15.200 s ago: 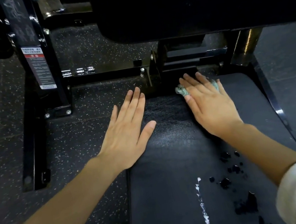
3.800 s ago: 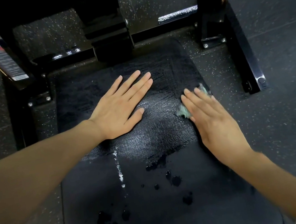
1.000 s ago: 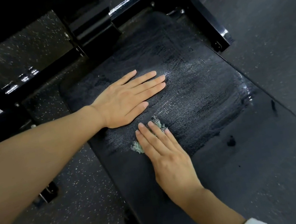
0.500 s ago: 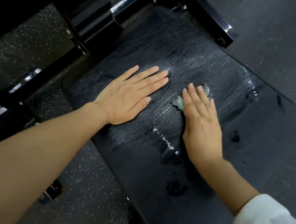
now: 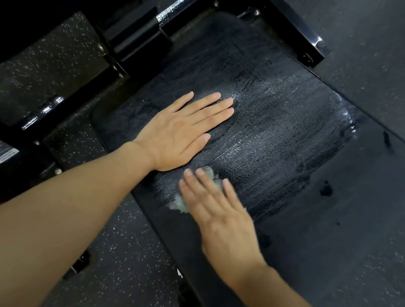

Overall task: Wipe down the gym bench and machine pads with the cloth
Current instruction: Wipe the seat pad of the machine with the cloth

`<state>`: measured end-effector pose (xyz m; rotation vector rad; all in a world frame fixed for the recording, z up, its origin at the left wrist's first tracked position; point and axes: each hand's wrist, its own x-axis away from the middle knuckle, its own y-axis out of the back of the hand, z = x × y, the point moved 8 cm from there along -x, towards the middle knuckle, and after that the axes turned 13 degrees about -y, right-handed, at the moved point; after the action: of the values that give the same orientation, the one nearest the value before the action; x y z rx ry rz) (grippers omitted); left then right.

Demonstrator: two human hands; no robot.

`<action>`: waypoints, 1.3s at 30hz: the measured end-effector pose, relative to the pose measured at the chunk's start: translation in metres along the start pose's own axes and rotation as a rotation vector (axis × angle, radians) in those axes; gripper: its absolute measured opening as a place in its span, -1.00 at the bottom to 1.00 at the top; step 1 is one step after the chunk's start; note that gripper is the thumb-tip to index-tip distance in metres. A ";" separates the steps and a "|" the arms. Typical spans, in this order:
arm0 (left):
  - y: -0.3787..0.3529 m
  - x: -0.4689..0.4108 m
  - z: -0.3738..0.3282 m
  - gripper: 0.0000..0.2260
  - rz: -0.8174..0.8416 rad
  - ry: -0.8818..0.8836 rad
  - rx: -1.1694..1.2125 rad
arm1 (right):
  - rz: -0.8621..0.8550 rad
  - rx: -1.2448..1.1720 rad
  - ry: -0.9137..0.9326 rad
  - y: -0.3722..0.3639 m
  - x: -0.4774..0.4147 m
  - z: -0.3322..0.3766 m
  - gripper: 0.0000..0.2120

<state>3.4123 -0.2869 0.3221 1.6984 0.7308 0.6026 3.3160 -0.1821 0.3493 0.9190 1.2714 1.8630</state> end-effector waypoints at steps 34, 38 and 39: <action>0.000 0.001 0.000 -0.50 -0.020 0.010 0.002 | -0.140 0.007 -0.243 0.011 -0.013 -0.042 -0.37; -0.001 0.000 0.000 -0.50 -0.019 0.011 0.004 | -0.090 0.027 -0.128 -0.005 0.008 0.012 -0.32; -0.001 0.001 0.001 -0.50 -0.021 0.013 0.006 | -0.057 0.041 -0.096 -0.011 0.014 0.025 -0.32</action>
<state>3.4133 -0.2868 0.3210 1.6913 0.7594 0.5974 3.3321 -0.1559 0.3484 0.9717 1.2693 1.7338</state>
